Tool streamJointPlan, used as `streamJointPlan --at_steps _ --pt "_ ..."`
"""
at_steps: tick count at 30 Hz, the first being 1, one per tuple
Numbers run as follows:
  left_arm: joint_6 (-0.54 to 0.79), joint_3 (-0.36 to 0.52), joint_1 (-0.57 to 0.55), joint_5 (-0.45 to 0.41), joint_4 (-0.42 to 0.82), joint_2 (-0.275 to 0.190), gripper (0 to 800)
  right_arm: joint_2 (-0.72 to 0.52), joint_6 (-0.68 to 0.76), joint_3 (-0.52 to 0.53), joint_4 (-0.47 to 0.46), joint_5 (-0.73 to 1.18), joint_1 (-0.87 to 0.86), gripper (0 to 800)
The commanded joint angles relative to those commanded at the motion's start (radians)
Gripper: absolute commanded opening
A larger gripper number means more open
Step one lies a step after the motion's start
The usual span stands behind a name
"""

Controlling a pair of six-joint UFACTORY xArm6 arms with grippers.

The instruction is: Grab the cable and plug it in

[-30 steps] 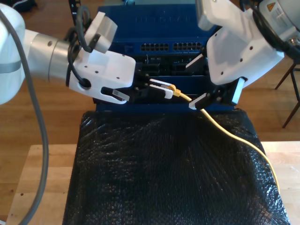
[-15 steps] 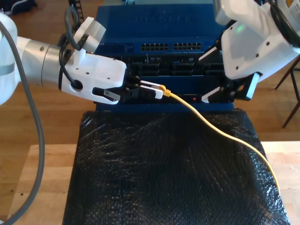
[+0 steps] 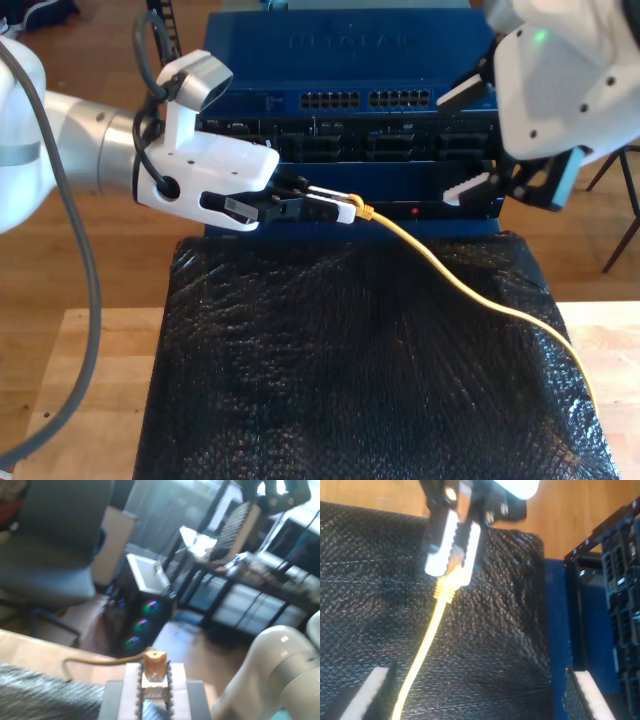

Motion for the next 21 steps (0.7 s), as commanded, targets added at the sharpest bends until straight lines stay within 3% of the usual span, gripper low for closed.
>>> streamJointPlan --at_steps 8,13,21 --pt "-0.011 0.005 0.008 0.018 -0.009 0.015 7 -0.066 -0.057 0.041 0.003 -0.017 0.009 780" --pt "-0.043 0.005 0.006 0.044 -0.021 0.026 7 -0.15 -0.112 0.126 0.003 -0.127 0.025 768" --pt "-0.044 0.009 0.006 0.101 -0.078 0.064 7 -0.149 -0.153 0.17 0.002 -0.207 0.098 771"
